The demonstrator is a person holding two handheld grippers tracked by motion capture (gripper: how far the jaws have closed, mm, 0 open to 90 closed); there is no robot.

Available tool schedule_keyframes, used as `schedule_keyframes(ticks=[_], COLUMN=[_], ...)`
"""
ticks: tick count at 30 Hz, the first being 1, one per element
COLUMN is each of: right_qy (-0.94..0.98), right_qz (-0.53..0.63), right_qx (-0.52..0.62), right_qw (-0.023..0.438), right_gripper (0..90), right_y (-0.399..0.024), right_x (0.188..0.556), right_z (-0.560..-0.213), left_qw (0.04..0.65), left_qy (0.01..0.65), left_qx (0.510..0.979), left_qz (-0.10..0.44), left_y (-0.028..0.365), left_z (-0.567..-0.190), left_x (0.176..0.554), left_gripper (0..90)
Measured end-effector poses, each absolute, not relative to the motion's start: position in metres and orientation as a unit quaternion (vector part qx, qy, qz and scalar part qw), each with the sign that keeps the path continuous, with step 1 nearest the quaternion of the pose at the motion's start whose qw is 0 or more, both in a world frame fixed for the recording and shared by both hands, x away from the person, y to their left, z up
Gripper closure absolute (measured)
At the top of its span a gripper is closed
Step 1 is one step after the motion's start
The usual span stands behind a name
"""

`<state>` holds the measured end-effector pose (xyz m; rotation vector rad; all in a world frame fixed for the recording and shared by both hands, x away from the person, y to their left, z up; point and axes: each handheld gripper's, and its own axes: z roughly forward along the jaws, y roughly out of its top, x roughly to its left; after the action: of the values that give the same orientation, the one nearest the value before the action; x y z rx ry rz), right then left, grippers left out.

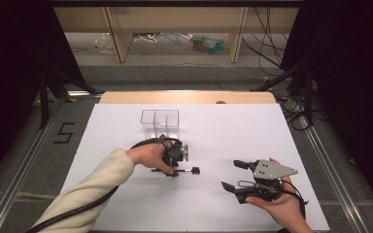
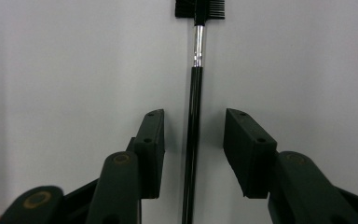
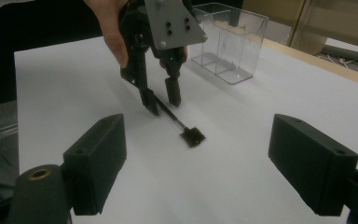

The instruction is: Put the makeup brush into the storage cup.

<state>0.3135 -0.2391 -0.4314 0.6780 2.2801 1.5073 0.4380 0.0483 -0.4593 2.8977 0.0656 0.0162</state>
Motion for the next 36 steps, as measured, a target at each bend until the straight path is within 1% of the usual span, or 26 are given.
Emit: schedule_keyframes(ticks=[1,2,9,11,17,21,36], right_qy=[0.799,0.799,0.803,0.799,0.797,0.798,0.798], right_qz=[0.529,0.529,0.522,0.529,0.532,0.530,0.529], right_qx=[0.237,0.237,0.240,0.238,0.238,0.238,0.240], right_qw=[0.161,0.161,0.159,0.160,0.161,0.161,0.162], right_gripper=[20.4,20.4,20.6,20.6,20.6,20.6,21.8], right_y=[-0.2391,-0.2391,-0.2397,-0.2388,-0.2385,-0.2390,-0.2389], right_x=[0.3134,0.3134,0.3128,0.3134,0.3139,0.3139,0.3138], right_z=[-0.4313,-0.4313,-0.4305,-0.4314,-0.4321,-0.4321,-0.4322], left_qw=[0.118,0.114,0.108,0.103,0.088,0.085,0.088], left_qy=[0.019,0.015,0.010,0.009,0.012,0.019,0.013], left_qx=[0.993,0.993,0.994,0.995,0.996,0.996,0.996], left_qz=[0.002,0.002,-0.006,-0.006,-0.006,-0.006,-0.001], left_y=[0.0471,0.0462,0.0440,0.0428,0.0391,0.0382,0.0391], left_z=[-0.4589,-0.4586,-0.4580,-0.4578,-0.4574,-0.4574,-0.4570], left_x=[0.4375,0.4369,0.4354,0.4357,0.4353,0.4348,0.4343], left_gripper=[63.9,63.9,73.2,78.4,84.9,85.1,85.4])
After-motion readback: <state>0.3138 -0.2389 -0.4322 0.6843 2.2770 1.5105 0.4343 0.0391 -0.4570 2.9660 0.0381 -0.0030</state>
